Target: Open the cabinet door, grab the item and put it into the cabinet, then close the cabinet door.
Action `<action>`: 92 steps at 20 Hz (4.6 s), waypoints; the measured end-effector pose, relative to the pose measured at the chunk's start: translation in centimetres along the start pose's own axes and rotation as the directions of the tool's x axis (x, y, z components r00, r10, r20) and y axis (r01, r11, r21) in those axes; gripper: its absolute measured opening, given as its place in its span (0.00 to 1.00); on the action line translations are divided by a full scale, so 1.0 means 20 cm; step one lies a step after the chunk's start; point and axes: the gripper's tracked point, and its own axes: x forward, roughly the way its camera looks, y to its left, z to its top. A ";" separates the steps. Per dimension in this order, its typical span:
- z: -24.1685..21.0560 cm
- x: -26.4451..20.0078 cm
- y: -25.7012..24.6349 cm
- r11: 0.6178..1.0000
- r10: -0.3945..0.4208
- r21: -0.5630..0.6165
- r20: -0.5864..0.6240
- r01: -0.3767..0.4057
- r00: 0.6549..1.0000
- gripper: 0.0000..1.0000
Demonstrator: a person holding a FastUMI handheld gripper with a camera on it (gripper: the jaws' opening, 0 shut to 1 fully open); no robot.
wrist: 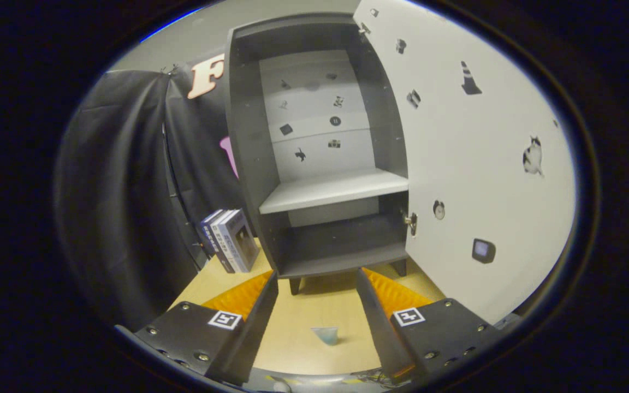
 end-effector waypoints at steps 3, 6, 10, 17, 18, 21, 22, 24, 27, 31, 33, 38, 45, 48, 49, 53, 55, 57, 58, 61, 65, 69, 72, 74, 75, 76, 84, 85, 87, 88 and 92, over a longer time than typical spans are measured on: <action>-0.16 0.12 0.02 1.000 -0.030 0.000 -0.056 0.030 0.998 0.86; -0.32 0.21 0.02 0.998 -0.059 -0.017 -0.114 0.057 0.992 0.86; -0.56 0.30 -0.02 0.995 -0.097 -0.051 -0.193 0.089 0.976 0.86; -0.87 0.45 -0.09 0.988 -0.153 -0.060 -0.262 0.142 0.953 0.86; -0.91 0.45 -0.09 0.987 -0.161 -0.062 -0.264 0.149 0.951 0.86; -0.97 0.49 -0.12 0.984 -0.174 -0.077 -0.262 0.159 0.949 0.77; -0.99 0.49 -0.11 0.985 -0.169 -0.078 -0.264 0.154 0.950 0.69; -1.03 0.50 -0.12 0.985 -0.168 -0.073 -0.270 0.154 0.948 0.66; -1.01 0.50 -0.14 0.984 -0.176 -0.053 -0.254 0.168 0.951 0.54; -1.01 0.51 -0.12 0.990 -0.141 -0.034 -0.262 0.137 0.955 0.54; -1.00 0.51 -0.12 0.991 -0.131 -0.042 -0.259 0.124 0.957 0.54; -0.91 0.49 -0.07 0.994 -0.102 -0.064 -0.250 0.089 0.963 0.54; -0.38 0.48 0.01 0.993 -0.053 -0.115 -0.160 0.034 0.986 0.54; -0.05 0.47 0.05 0.989 -0.035 -0.143 -0.096 0.021 0.995 0.54; 0.08 0.47 0.06 0.988 -0.028 -0.152 -0.072 0.017 0.997 0.54; 0.53 0.51 0.14 0.982 0.008 -0.190 0.022 -0.004 1.000 0.53; 0.70 0.57 0.18 0.981 0.027 -0.194 0.047 -0.018 0.999 0.53; 0.83 0.65 0.21 0.983 0.037 -0.183 0.065 -0.024 0.997 0.54; 0.88 0.69 0.21 0.984 0.039 -0.179 0.076 -0.025 0.996 0.53; 1.03 0.83 0.21 0.985 0.037 -0.173 0.109 -0.018 0.993 0.53; 1.08 1.03 0.17 0.986 0.015 -0.169 0.122 0.006 0.992 0.53; 1.07 1.17 0.12 0.981 -0.020 -0.187 0.125 0.043 0.992 0.53; 1.03 1.22 0.12 0.980 -0.032 -0.192 0.111 0.053 0.993 0.53; 0.99 1.24 0.12 0.979 -0.037 -0.195 0.099 0.056 0.994 0.53; 1.00 1.23 0.12 0.981 -0.037 -0.188 0.114 0.058 0.993 0.53; 1.00 1.24 0.11 0.982 -0.043 -0.181 0.110 0.062 0.993 0.54; 1.02 1.23 0.05 0.989 -0.078 -0.119 0.127 0.093 0.989 0.59; 1.03 1.22 0.05 0.989 -0.081 -0.114 0.131 0.096 0.988 0.63; 1.05 1.21 0.05 0.991 -0.076 -0.101 0.137 0.090 0.988 0.70; 1.06 1.20 0.04 0.992 -0.075 -0.094 0.140 0.088 0.987 0.74; 1.11 1.14 0.05 0.995 -0.065 -0.064 0.174 0.077 0.983 0.75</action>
